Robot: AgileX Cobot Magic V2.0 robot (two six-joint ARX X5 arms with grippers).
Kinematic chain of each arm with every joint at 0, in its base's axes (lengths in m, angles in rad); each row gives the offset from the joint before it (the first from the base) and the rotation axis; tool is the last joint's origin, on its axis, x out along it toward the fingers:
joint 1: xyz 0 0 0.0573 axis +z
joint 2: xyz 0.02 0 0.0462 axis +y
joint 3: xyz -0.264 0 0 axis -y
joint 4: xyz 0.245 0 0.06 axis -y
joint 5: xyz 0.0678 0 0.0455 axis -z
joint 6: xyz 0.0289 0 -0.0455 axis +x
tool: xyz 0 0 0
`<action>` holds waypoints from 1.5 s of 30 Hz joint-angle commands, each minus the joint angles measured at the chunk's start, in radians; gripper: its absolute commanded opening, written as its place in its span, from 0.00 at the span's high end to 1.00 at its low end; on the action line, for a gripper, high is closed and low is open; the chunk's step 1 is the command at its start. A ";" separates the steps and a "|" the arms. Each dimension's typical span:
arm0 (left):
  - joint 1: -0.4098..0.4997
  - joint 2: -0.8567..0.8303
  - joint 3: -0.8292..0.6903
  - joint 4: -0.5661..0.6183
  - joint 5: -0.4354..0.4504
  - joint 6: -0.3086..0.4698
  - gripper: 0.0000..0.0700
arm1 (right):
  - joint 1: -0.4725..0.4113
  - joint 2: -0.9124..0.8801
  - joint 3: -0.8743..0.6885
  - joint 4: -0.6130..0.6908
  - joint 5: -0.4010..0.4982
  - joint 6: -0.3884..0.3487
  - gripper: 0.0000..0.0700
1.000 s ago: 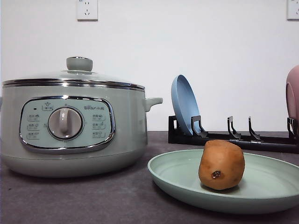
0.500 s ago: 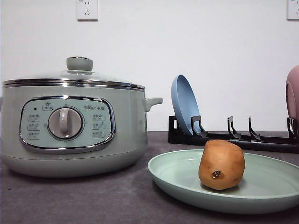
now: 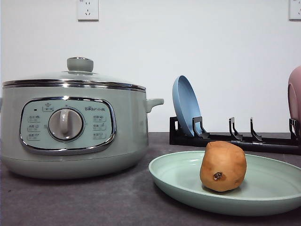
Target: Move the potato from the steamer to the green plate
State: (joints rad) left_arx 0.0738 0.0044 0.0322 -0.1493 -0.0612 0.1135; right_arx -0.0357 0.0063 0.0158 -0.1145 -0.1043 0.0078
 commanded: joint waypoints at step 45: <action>0.002 -0.002 -0.021 0.013 -0.003 -0.002 1.00 | 0.000 -0.003 -0.003 0.081 0.001 0.018 1.00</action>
State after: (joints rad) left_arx 0.0738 0.0044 0.0322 -0.1490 -0.0612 0.1135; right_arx -0.0357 0.0063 0.0162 -0.0437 -0.1043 0.0154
